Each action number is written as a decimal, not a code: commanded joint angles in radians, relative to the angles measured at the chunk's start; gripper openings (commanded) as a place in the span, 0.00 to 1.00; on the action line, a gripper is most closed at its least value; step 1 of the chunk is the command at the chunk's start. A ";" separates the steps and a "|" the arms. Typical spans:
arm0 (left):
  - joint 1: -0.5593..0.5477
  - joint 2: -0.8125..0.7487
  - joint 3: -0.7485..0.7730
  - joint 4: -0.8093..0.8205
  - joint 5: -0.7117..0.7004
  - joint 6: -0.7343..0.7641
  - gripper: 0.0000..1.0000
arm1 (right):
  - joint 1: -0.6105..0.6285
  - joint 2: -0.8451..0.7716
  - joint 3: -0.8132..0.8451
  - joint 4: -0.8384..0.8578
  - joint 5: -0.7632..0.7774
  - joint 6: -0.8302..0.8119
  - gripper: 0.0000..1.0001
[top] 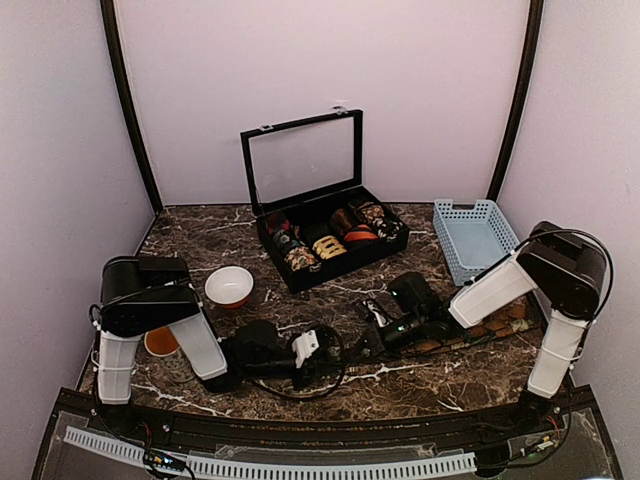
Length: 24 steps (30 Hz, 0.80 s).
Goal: Roll the ties
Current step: Roll the tie at the center of the board.
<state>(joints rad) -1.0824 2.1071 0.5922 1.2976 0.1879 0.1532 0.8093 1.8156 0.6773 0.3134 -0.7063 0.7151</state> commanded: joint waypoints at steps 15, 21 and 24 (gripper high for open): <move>0.001 -0.265 0.112 -0.916 -0.040 -0.085 0.20 | 0.028 -0.157 0.040 -0.077 0.018 0.027 0.50; 0.002 -0.238 0.157 -0.972 -0.028 -0.089 0.20 | 0.049 -0.100 0.080 -0.096 0.040 0.024 0.49; 0.001 -0.232 0.166 -0.974 -0.020 -0.086 0.21 | 0.048 -0.076 0.091 -0.098 0.045 0.016 0.44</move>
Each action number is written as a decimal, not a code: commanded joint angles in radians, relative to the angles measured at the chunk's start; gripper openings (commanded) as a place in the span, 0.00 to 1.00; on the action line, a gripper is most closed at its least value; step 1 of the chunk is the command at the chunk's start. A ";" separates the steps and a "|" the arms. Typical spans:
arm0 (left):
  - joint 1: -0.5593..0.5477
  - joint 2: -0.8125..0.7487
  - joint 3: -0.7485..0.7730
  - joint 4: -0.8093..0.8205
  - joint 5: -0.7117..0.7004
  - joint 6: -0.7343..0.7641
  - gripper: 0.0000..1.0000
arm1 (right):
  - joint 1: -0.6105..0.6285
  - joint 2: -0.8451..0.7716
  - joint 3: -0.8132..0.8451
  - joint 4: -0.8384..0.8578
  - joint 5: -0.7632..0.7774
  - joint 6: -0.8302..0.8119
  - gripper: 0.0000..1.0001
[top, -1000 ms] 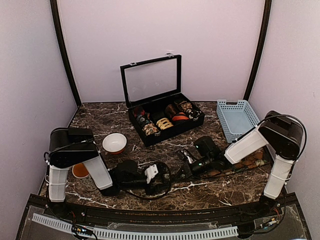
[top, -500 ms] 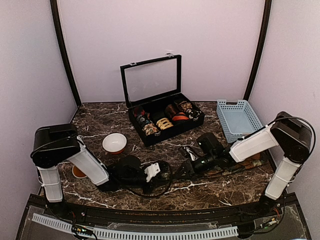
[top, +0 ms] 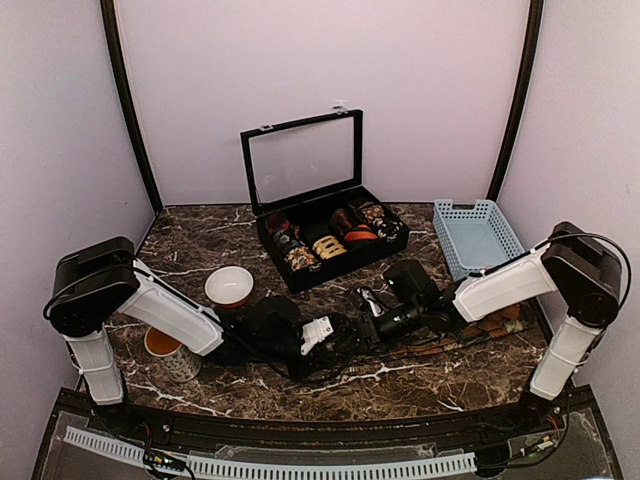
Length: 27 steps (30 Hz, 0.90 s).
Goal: Roll the ties
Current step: Roll the tie at the center of the board.
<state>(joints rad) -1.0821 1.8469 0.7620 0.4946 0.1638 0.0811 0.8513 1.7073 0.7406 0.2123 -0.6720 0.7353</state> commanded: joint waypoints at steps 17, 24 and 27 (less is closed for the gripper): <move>0.002 -0.006 -0.029 -0.092 -0.048 -0.019 0.53 | -0.019 0.093 -0.052 0.049 -0.006 -0.004 0.00; 0.000 -0.102 -0.107 0.100 -0.125 0.004 0.72 | -0.066 0.091 -0.112 0.074 -0.028 0.000 0.00; -0.008 -0.143 -0.183 0.286 -0.175 0.007 0.80 | -0.086 0.095 -0.141 0.077 -0.035 -0.006 0.00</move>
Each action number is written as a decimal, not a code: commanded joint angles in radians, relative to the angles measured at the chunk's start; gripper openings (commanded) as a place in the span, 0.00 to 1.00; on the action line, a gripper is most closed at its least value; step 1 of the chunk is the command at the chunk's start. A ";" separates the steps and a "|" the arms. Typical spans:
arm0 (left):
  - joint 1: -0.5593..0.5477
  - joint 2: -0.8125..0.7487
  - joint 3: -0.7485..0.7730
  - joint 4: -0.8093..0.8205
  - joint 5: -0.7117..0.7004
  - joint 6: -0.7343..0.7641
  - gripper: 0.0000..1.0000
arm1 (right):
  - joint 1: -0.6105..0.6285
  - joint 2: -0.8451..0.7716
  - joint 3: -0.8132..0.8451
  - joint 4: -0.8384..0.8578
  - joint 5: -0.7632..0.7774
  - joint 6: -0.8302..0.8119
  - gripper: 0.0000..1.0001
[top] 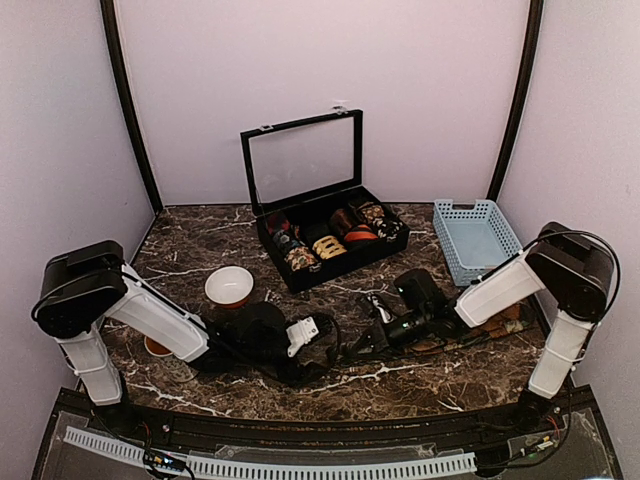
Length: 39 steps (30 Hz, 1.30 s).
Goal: Roll the ties
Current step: Roll the tie at the center of the board.
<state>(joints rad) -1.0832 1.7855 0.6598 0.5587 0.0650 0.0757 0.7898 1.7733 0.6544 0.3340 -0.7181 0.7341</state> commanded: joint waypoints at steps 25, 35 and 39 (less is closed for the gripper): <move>-0.024 0.314 0.043 0.703 0.099 0.003 0.77 | -0.061 0.058 -0.112 0.003 0.028 0.013 0.00; -0.022 0.325 0.031 0.568 0.099 -0.023 0.36 | -0.062 0.019 -0.107 -0.010 0.008 0.001 0.02; -0.018 0.260 0.016 0.416 0.097 0.006 0.24 | -0.061 -0.036 -0.092 -0.040 0.000 -0.016 0.21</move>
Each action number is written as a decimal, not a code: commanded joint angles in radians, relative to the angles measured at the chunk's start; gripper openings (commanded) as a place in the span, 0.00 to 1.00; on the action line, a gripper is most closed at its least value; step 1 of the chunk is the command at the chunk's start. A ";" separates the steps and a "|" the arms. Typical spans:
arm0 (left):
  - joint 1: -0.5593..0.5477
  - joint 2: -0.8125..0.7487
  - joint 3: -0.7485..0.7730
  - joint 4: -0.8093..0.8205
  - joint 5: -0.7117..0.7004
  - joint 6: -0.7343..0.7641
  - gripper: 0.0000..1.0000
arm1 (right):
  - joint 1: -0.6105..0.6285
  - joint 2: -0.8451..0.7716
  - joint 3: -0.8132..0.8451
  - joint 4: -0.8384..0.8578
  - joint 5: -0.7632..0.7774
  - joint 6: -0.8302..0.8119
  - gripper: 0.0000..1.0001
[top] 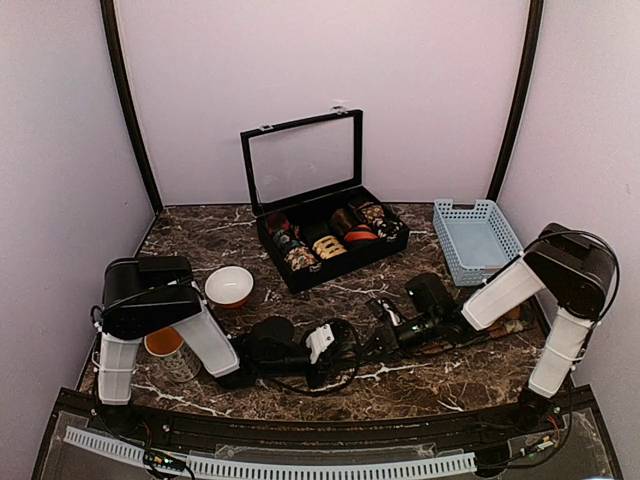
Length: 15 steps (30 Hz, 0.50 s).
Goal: Roll the ties
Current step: Roll the tie at the center of the board.
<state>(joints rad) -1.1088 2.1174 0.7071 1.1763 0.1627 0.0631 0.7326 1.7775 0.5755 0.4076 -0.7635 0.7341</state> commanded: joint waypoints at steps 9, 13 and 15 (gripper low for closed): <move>0.012 -0.204 -0.051 -0.561 0.030 0.082 0.21 | 0.029 -0.129 0.053 -0.149 0.017 -0.011 0.50; 0.012 -0.236 -0.056 -0.651 0.027 0.089 0.21 | 0.082 -0.083 0.093 -0.099 0.005 0.035 0.50; 0.013 -0.250 -0.061 -0.666 0.026 0.094 0.22 | 0.093 -0.064 0.108 -0.083 0.005 0.051 0.50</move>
<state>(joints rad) -1.1015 1.8874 0.6849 0.7326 0.1833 0.1310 0.7937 1.6749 0.6434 0.2840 -0.7528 0.7441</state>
